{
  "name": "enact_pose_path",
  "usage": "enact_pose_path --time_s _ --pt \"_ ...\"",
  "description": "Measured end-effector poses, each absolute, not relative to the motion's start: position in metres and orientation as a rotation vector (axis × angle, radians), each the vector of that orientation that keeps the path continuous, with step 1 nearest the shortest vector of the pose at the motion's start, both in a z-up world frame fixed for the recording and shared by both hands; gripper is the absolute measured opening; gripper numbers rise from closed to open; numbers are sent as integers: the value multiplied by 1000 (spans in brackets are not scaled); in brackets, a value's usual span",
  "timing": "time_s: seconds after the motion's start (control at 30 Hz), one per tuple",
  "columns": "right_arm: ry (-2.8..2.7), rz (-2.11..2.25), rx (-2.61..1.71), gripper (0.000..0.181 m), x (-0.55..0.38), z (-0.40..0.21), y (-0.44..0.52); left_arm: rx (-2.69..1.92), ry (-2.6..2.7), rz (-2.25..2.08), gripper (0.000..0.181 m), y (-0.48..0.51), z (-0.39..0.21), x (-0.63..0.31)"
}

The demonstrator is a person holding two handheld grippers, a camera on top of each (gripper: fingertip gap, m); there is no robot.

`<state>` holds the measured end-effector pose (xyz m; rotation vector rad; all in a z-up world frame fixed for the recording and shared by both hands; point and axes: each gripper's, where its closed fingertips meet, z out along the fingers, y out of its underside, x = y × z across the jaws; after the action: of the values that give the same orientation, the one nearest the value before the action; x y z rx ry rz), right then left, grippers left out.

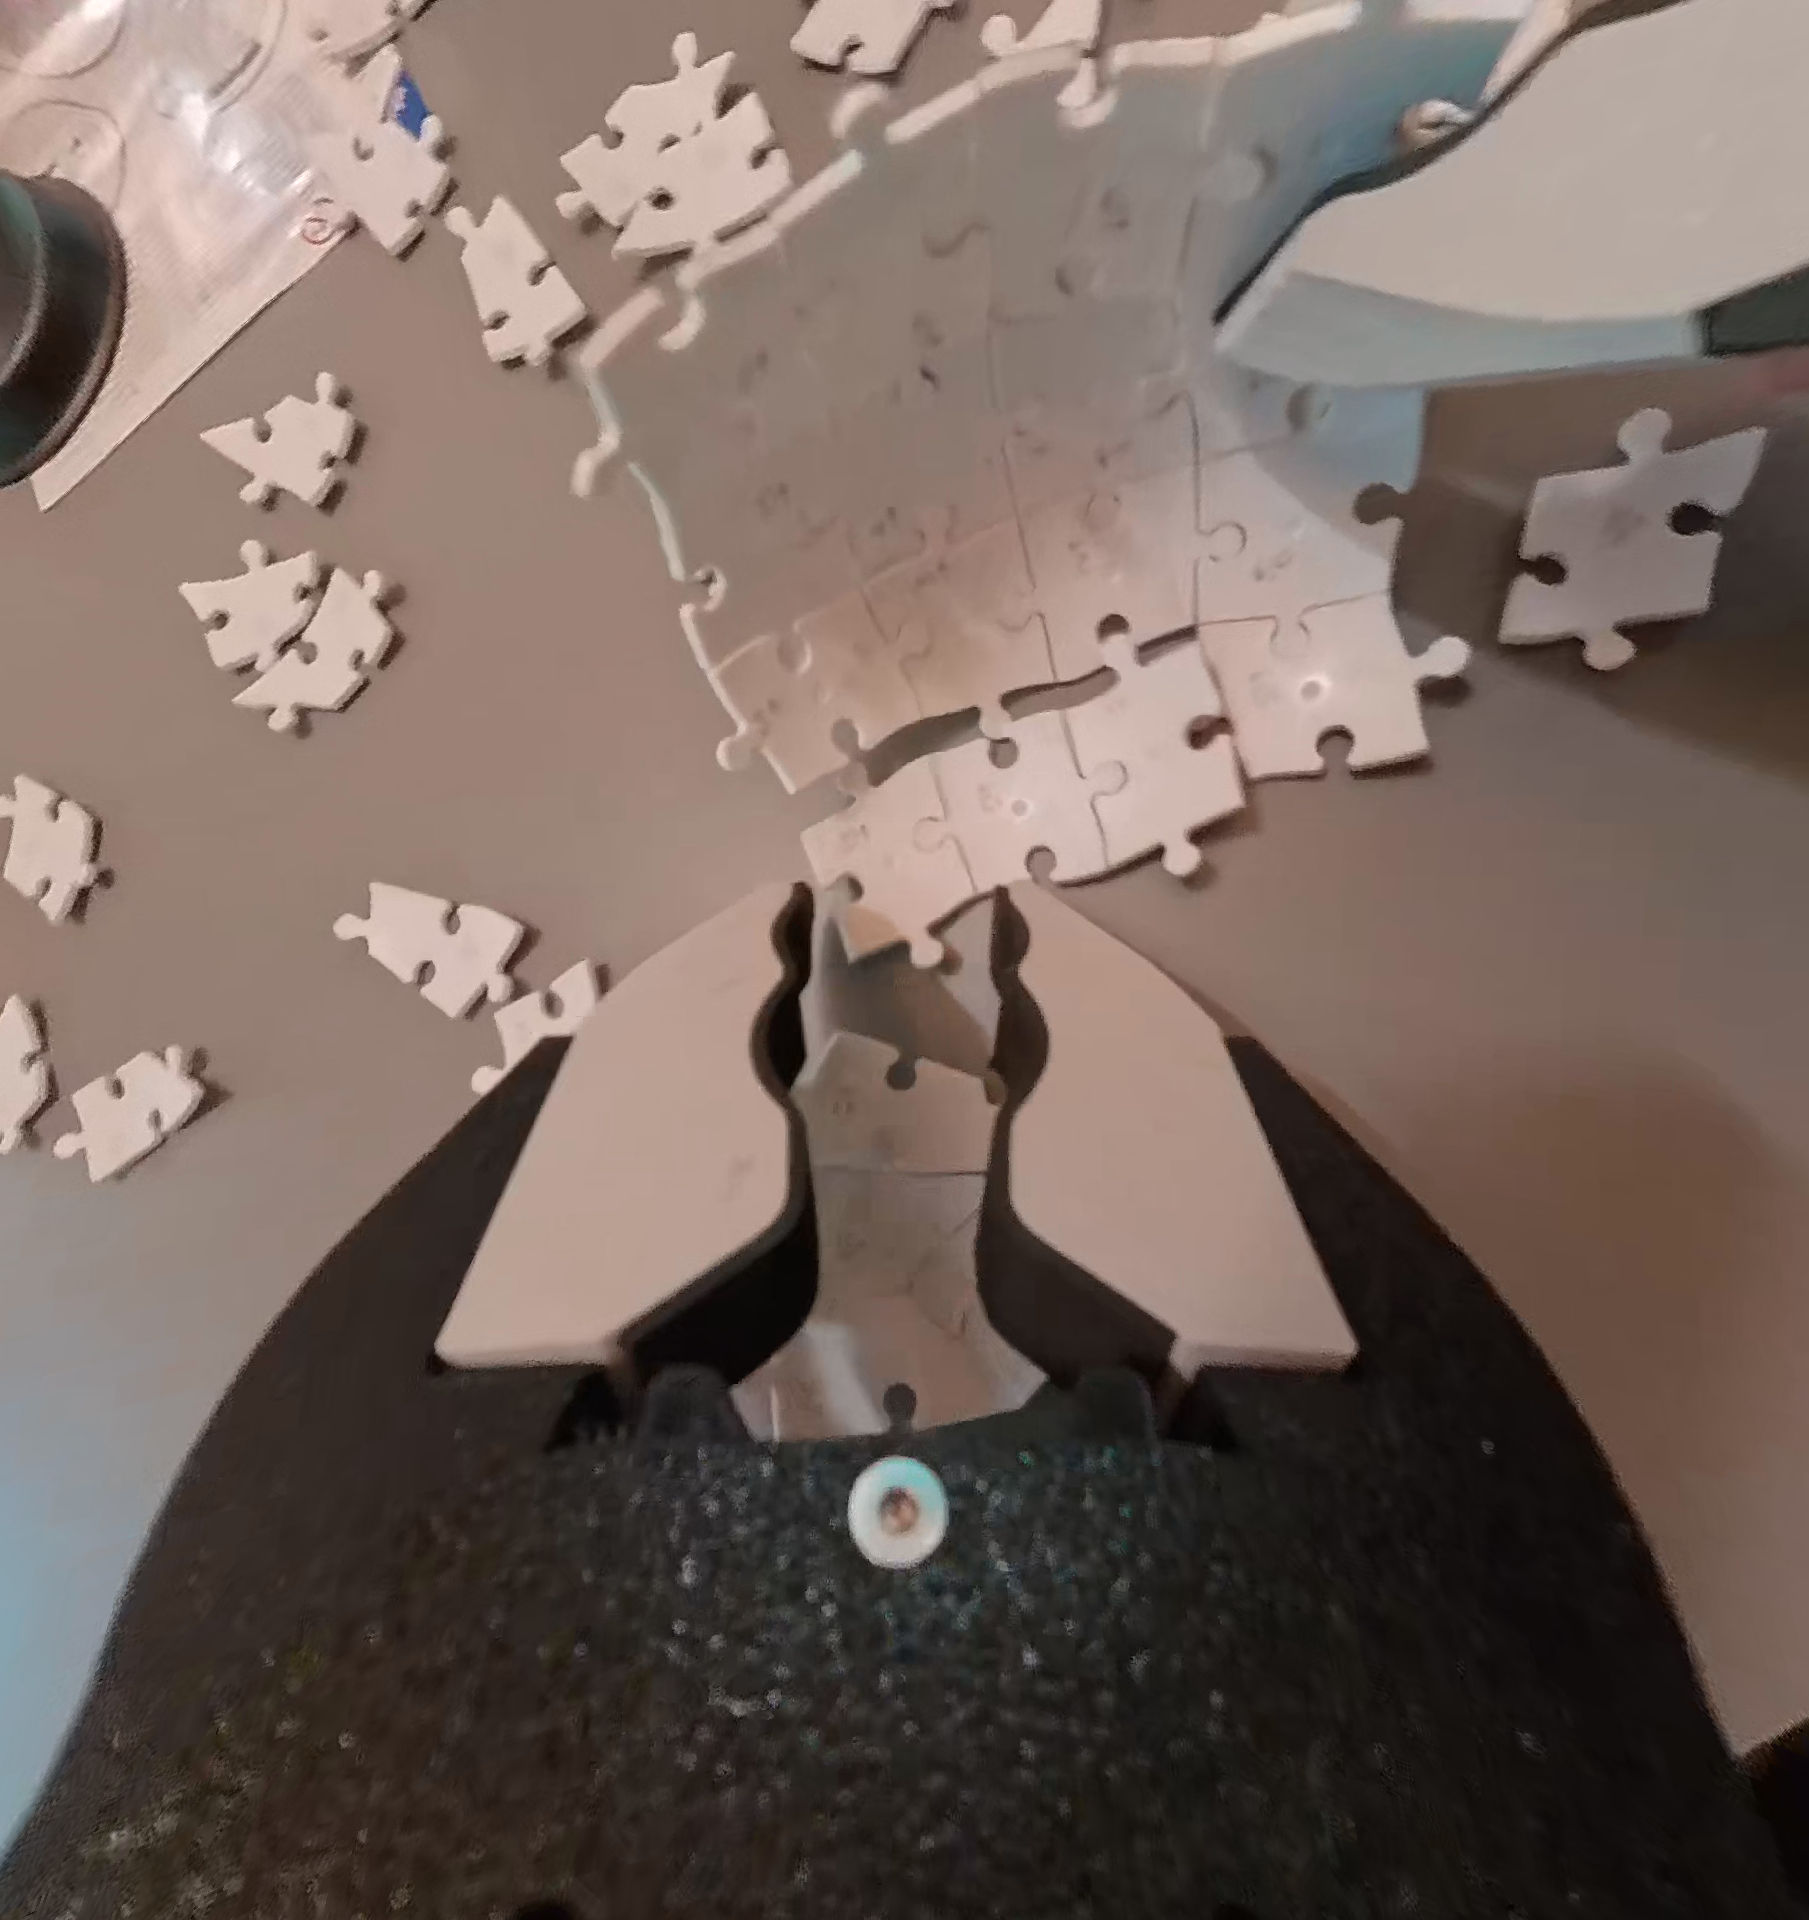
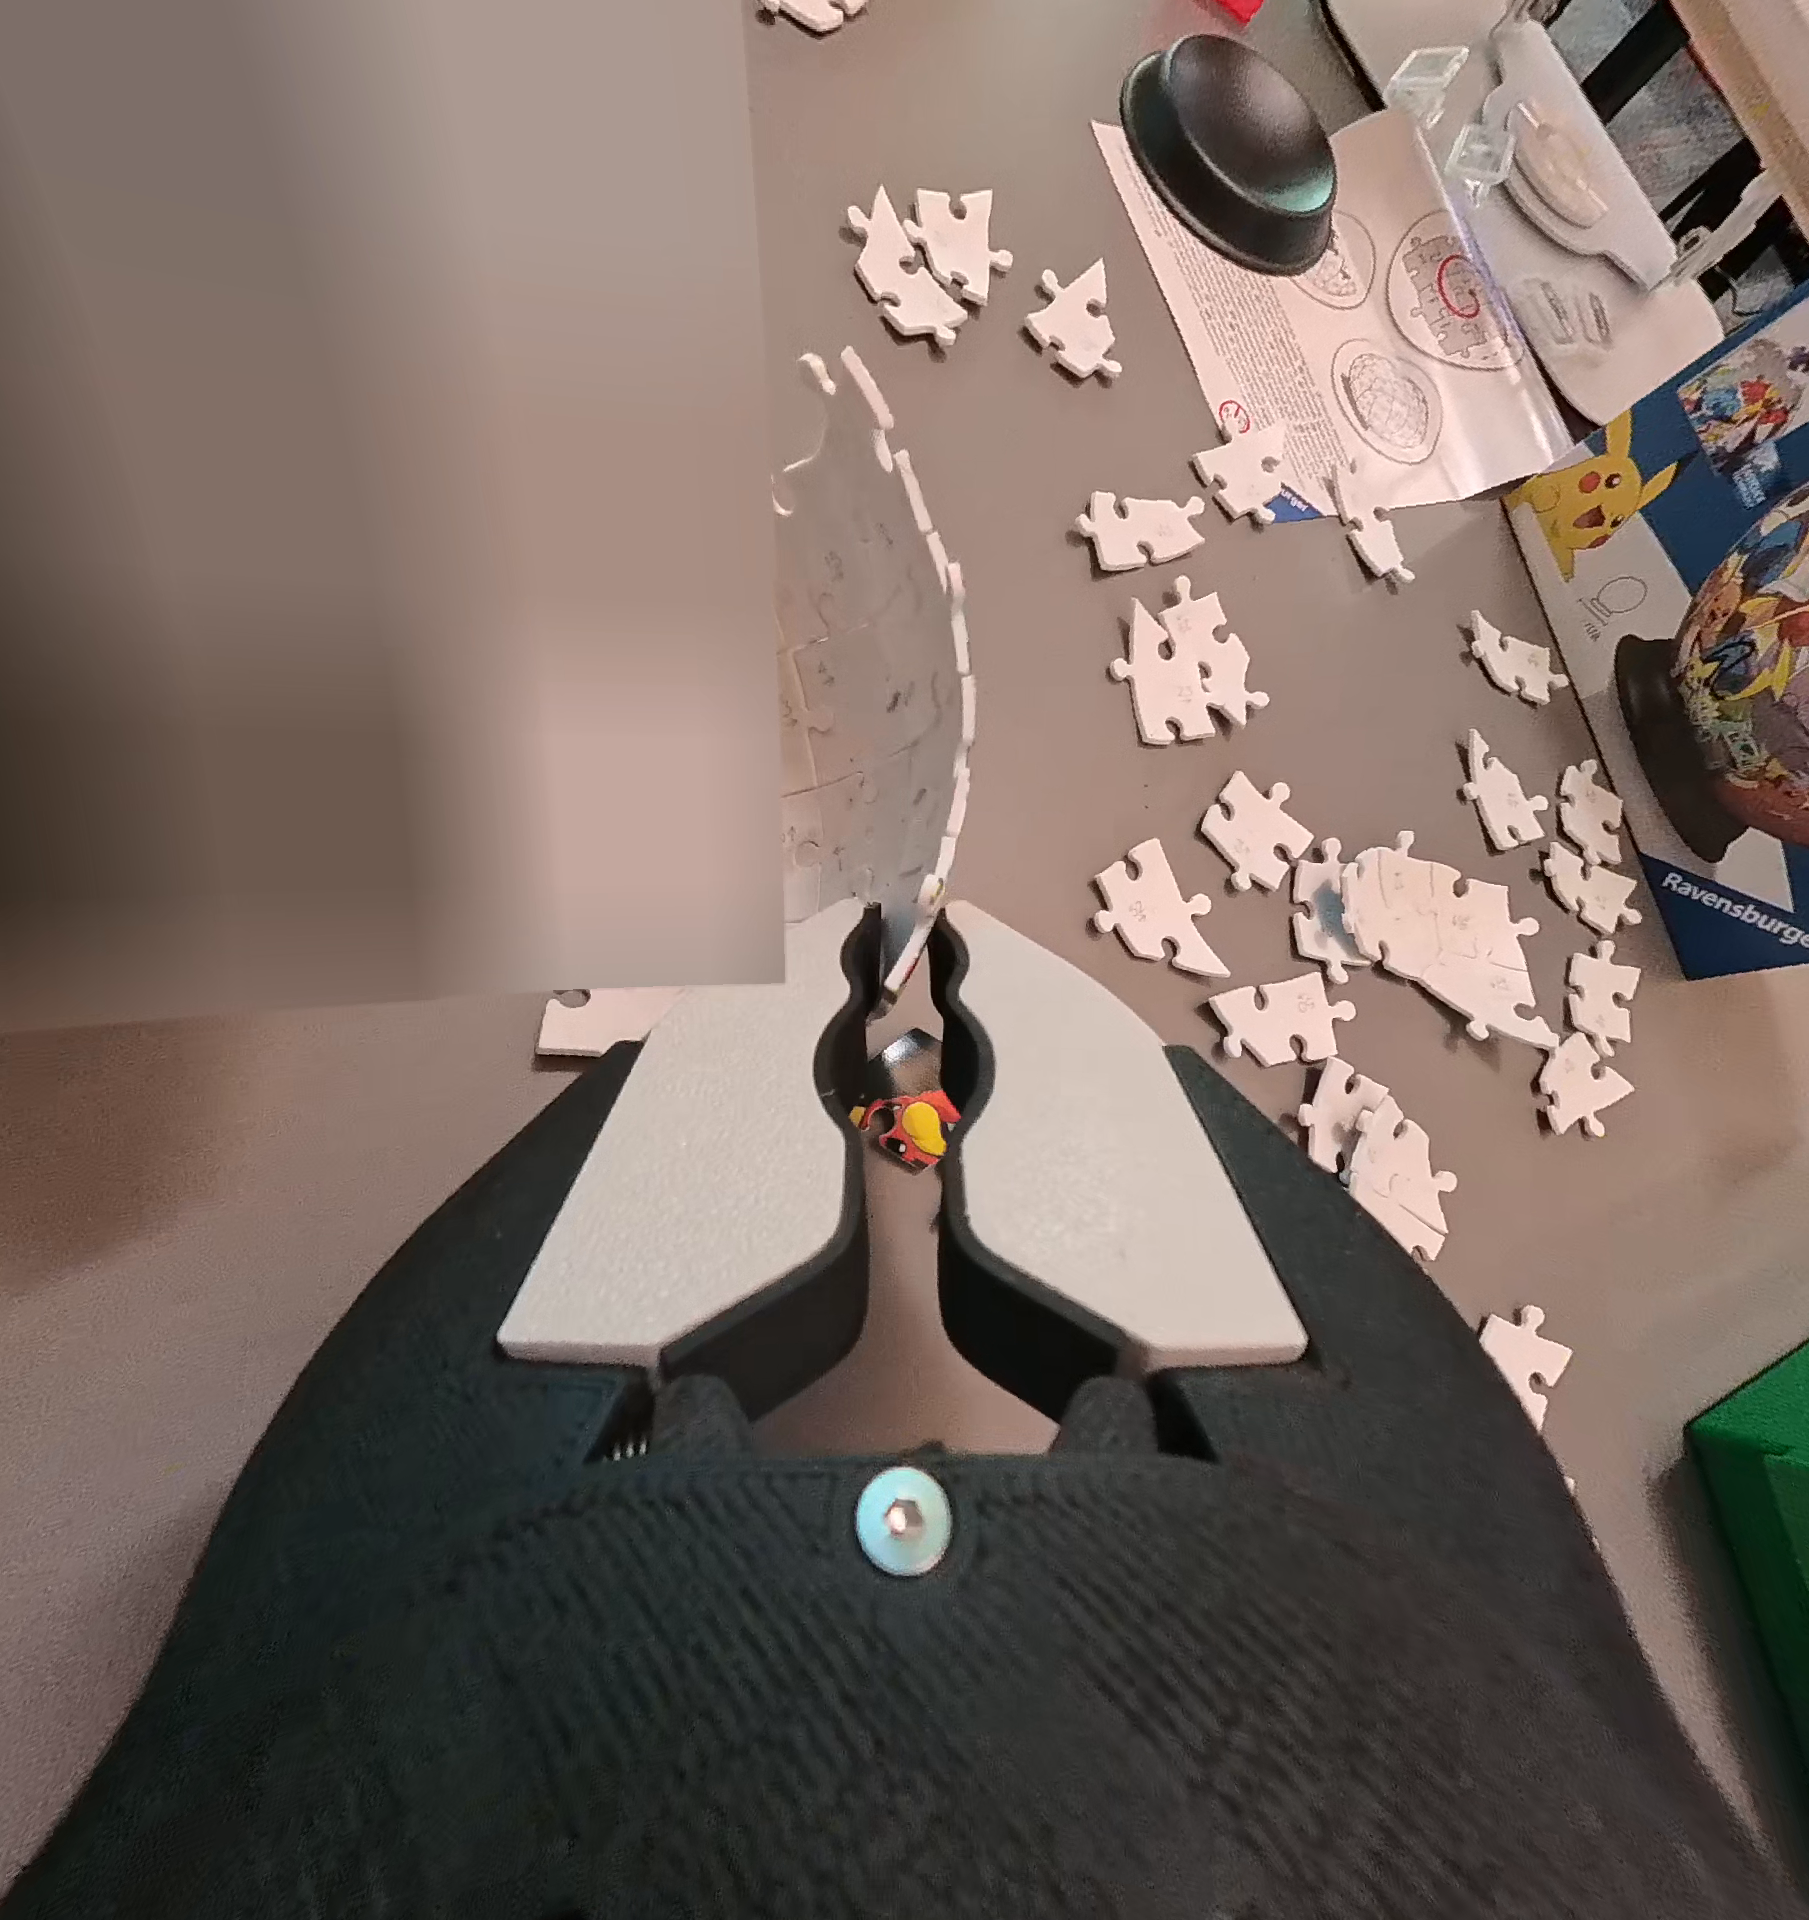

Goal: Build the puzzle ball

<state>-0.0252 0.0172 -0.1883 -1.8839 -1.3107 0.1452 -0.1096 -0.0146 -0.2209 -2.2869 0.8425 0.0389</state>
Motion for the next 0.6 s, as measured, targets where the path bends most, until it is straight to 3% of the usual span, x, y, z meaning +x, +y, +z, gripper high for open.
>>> enact_pose_path --time_s 0.2,0.6 --pt "-1326 138 -1863 9 -27 -187 17 -2357 568 -180 44 -11 -217 -110" --pt "-1345 133 -1901 9 -22 -188 17 -2353 594 -144 28 -9 -223 -103"
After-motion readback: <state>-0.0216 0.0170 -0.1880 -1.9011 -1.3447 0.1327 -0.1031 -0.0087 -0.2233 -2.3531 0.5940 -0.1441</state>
